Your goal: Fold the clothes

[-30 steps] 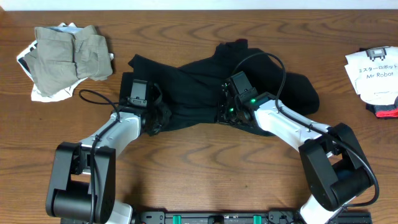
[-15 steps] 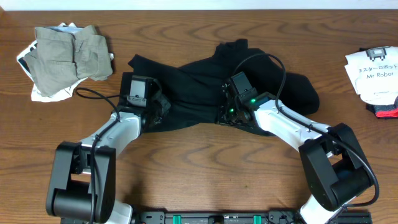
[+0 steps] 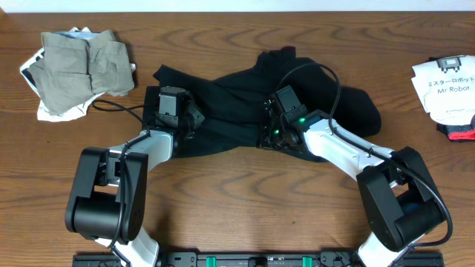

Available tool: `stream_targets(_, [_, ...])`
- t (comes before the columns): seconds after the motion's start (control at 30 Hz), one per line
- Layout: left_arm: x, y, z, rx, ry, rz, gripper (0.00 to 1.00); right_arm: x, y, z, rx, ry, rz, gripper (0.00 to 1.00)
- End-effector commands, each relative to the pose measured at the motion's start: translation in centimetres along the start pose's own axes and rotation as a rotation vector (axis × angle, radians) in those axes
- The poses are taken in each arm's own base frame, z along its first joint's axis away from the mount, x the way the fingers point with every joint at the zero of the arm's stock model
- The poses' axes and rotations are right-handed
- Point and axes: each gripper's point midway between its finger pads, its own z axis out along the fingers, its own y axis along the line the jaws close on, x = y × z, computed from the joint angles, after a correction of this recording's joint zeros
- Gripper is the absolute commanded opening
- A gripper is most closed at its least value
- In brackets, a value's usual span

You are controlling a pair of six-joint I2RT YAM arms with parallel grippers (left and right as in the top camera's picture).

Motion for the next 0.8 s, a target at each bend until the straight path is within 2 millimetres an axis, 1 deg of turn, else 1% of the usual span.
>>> stream_targets(0.0, [-1.6,0.2,-0.8,-0.009,-0.044,0.066,0.06,-0.3,-0.7,-0.3,0.040,-0.018,-0.031,0.01])
stream_targets(0.1, [-2.1,-0.3,-2.4,0.011,-0.037,0.086,0.06,-1.0,-2.1,-1.4,0.098,-0.051,-0.003,0.01])
stream_targets(0.2, [-1.9,-0.5,-4.8,0.002,-0.016,0.123,0.06,-1.7,-3.1,-3.4,0.125,-0.076,0.029,0.01])
stream_targets(0.23, [-1.7,-0.4,-5.5,-0.010,-0.005,0.138,0.06,-1.7,-3.4,-3.9,0.135,-0.082,0.037,0.02])
stream_targets(0.3, [-0.7,0.4,-6.9,-0.051,0.036,0.150,0.06,-1.7,-4.1,-4.9,0.151,-0.078,0.023,0.08])
stream_targets(0.37, [0.5,1.5,-7.6,-0.097,0.084,0.141,0.06,-1.4,-4.7,-5.1,0.165,-0.062,0.023,0.09])
stream_targets(0.5, [2.0,2.6,-7.2,-0.139,0.140,0.142,0.06,-1.5,-5.6,-4.7,0.191,-0.059,0.021,0.10])
stream_targets(0.63, [3.9,2.8,-6.2,-0.126,0.225,0.136,0.06,-1.3,-6.2,-4.7,0.221,-0.051,0.025,0.12])
stream_targets(0.77, [4.9,3.9,-5.5,-0.154,0.273,0.129,0.06,-0.7,-7.9,-5.1,0.311,-0.041,0.037,0.15])
